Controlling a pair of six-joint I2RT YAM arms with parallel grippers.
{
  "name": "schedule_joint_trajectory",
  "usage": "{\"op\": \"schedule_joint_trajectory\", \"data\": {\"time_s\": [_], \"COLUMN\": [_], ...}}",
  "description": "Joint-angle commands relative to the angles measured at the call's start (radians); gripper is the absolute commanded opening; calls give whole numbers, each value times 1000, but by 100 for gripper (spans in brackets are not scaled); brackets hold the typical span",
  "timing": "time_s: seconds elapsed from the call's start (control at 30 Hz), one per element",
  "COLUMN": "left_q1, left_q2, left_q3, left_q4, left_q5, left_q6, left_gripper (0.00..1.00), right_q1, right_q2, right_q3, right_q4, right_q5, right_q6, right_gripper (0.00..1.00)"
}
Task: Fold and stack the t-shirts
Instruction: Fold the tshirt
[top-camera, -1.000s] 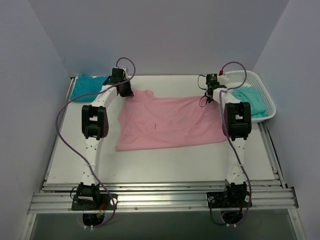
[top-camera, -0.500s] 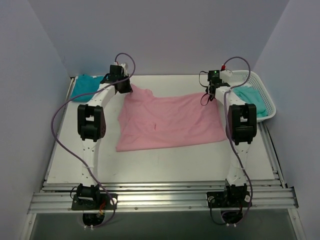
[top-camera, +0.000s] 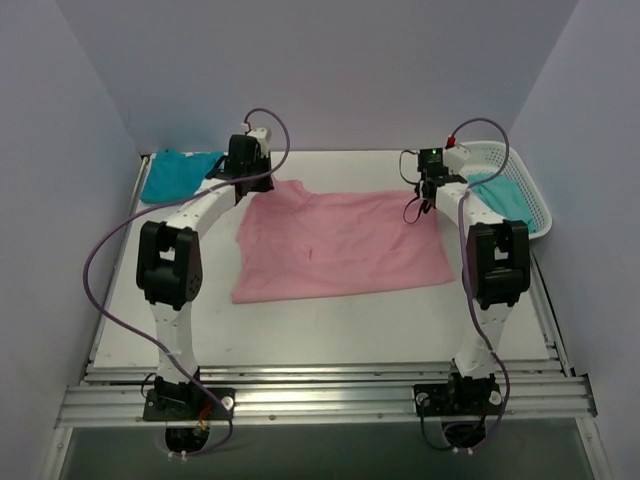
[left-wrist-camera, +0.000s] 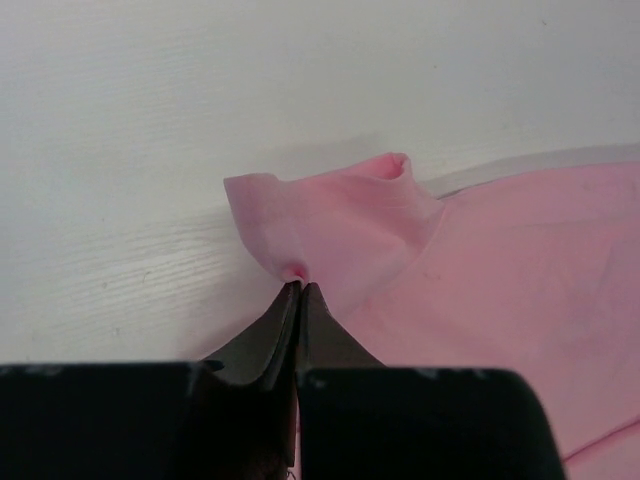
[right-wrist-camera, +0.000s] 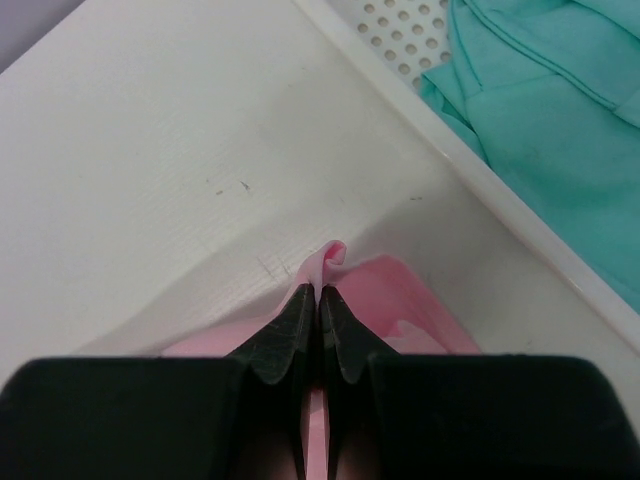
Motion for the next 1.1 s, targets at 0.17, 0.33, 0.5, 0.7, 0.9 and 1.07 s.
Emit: {"op": "schedule_joint_trajectory", "data": {"time_s": [0.17, 0.33, 0.5, 0.7, 0.9, 1.07], "left_q1": [12, 11, 5, -46, -118, -168], "left_q2": [-246, -359, -423, -472, -513, -515], "left_q3": [-219, -377, -479, -588, -666, -704], "left_q4": [124, 169, 179, 189, 185, 169], "left_q5": [-178, -238, -258, -300, -363, -450], "left_q6": [5, -23, -51, -78, -109, -127], "left_gripper": [2, 2, 2, 2, 2, 2], "right_q1": [-23, -26, -25, -23, -21, -18], "right_q2": [-117, -128, -153, -203, -252, -254], "right_q3": [-117, -170, -226, -302, -389, -446], "right_q4": [-10, -13, 1, 4, 14, 34], "right_q5": [78, 87, 81, 84, 95, 75], "right_q6": [24, 35, 45, 52, 68, 82], "right_gripper": [0, 0, 0, 0, 0, 5]}}
